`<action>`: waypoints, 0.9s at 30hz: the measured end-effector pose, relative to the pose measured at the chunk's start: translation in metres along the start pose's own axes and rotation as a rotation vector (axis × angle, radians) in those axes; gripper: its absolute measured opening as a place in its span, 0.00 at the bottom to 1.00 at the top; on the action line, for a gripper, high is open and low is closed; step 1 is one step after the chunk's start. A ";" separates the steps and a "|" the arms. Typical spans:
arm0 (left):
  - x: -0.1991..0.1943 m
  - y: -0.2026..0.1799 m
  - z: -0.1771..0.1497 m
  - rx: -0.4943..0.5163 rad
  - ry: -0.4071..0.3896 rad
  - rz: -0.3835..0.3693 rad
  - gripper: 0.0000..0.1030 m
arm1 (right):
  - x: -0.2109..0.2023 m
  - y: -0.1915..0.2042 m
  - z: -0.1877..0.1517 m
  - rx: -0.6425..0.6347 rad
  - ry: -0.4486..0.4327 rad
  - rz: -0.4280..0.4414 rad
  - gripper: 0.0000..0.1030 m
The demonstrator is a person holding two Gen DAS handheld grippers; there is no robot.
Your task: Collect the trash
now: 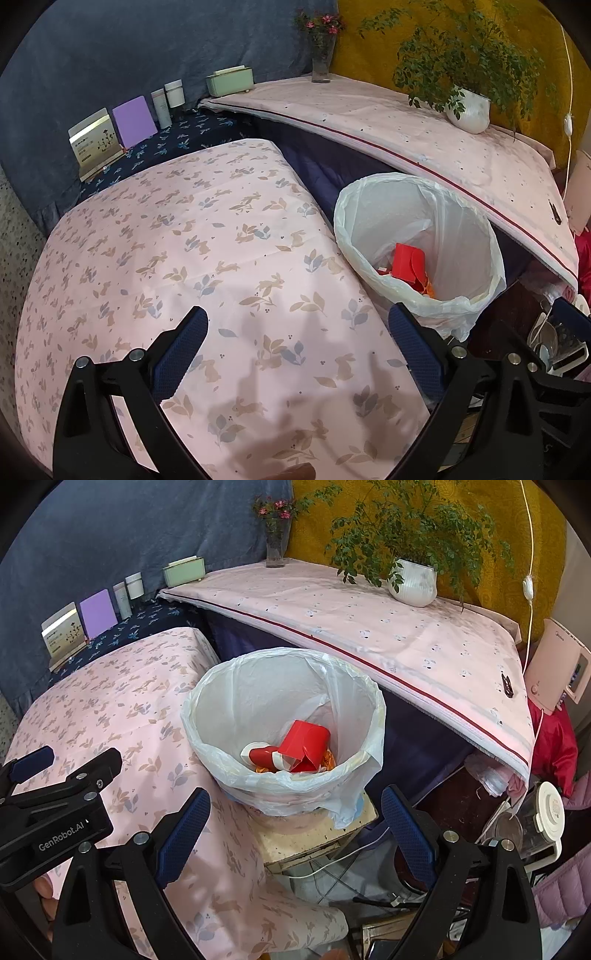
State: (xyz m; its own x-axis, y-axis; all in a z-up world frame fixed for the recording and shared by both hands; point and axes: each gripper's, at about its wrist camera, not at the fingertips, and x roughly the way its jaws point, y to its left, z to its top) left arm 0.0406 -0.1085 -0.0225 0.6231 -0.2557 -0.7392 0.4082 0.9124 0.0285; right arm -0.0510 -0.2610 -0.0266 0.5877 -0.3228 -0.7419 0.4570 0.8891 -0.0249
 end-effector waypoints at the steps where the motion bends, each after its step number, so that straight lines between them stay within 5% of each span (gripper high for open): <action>1: 0.000 0.000 0.000 0.001 -0.002 0.000 0.91 | -0.001 0.000 0.000 -0.001 -0.001 0.001 0.87; 27: -0.004 0.003 0.002 -0.011 -0.005 0.012 0.91 | -0.003 0.001 0.004 -0.004 -0.012 0.006 0.87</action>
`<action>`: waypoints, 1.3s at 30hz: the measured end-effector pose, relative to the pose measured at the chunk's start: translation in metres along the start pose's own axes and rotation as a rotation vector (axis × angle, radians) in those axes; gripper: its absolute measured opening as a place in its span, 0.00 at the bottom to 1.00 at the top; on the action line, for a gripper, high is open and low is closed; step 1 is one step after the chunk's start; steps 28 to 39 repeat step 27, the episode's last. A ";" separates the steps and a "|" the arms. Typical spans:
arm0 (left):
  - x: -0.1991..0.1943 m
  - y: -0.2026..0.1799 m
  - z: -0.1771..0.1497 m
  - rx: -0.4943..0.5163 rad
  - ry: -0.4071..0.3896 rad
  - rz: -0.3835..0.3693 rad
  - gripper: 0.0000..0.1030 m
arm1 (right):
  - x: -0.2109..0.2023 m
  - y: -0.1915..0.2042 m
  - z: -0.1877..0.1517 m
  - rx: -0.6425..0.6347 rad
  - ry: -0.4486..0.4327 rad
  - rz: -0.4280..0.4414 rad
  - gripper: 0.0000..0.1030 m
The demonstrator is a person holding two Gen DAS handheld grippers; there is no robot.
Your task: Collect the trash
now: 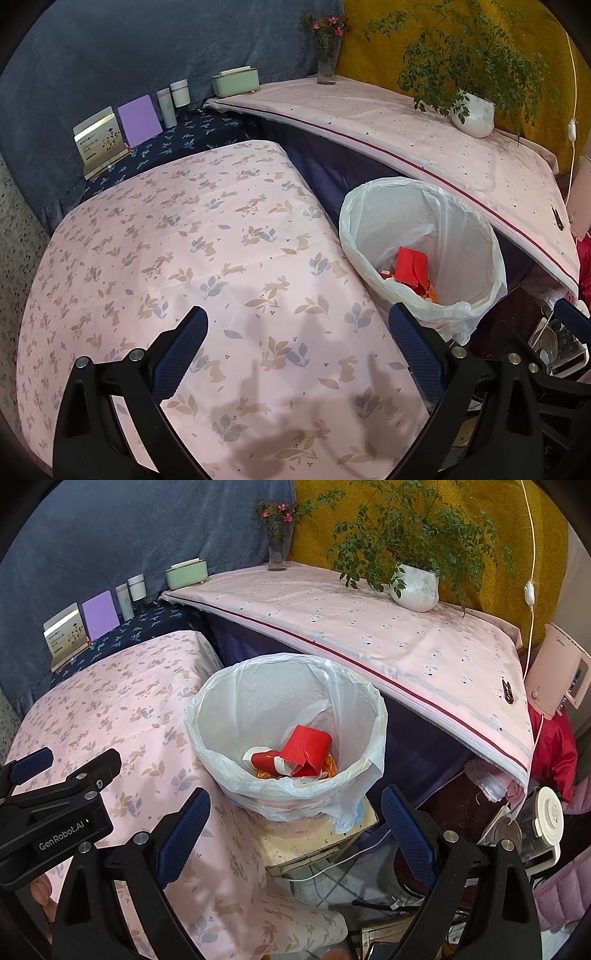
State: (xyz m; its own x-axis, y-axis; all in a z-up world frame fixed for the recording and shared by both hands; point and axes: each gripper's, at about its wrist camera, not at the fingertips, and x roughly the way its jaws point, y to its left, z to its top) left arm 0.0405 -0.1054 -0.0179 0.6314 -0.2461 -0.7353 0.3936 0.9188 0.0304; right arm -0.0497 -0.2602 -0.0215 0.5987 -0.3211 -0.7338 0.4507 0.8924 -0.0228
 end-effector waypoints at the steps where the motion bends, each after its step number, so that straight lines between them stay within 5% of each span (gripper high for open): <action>1: 0.000 0.000 0.000 0.001 0.000 0.000 0.91 | 0.000 0.000 0.000 0.000 0.000 0.001 0.87; 39: 0.002 0.002 -0.003 -0.001 0.020 -0.030 0.91 | 0.001 0.001 -0.002 0.002 0.004 -0.006 0.87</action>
